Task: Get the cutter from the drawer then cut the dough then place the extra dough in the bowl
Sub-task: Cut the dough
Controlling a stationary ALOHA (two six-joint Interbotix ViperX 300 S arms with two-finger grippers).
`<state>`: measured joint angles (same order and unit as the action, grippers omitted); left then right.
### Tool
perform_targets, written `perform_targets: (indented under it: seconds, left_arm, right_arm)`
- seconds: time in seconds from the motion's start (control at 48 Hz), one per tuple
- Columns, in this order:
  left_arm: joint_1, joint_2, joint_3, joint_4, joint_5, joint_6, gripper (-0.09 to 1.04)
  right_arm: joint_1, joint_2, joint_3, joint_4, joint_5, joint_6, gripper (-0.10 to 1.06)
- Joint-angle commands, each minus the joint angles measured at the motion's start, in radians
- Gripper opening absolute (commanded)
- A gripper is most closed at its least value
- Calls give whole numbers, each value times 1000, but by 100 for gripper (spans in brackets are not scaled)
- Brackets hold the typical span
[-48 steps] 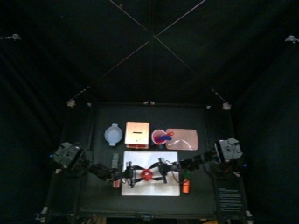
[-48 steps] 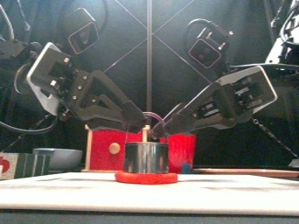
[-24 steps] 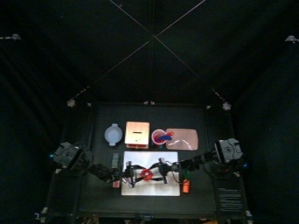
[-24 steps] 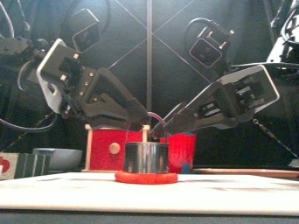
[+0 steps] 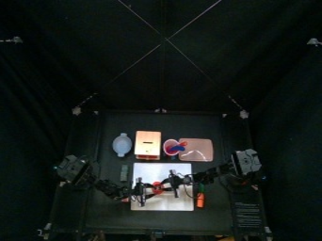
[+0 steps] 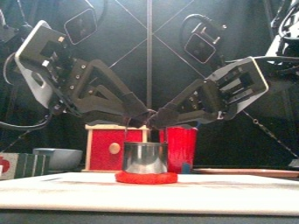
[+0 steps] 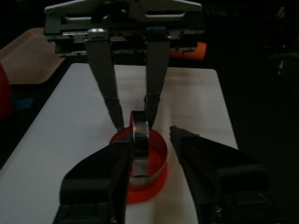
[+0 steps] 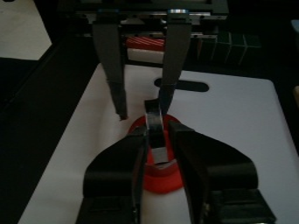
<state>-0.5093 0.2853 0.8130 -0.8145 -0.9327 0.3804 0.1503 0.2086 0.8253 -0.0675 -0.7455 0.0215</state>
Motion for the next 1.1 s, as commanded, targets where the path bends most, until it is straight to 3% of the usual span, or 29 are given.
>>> perform_targets:
  seconds: [0.021, 0.542, 1.104]
  left_arm:
    - [6, -6, 6, 2, -3, 2, 60]
    - [14, -6, 28, 2, 2, 103, 58]
    - [37, 69, 74, -43, 94, 75, 57]
  right_arm:
    - [5, -15, -15, 3, 9, 0, 56]
    - [9, -9, -35, 14, 129, 11, 55]
    - [3, 101, 17, 118, 143, 11, 54]
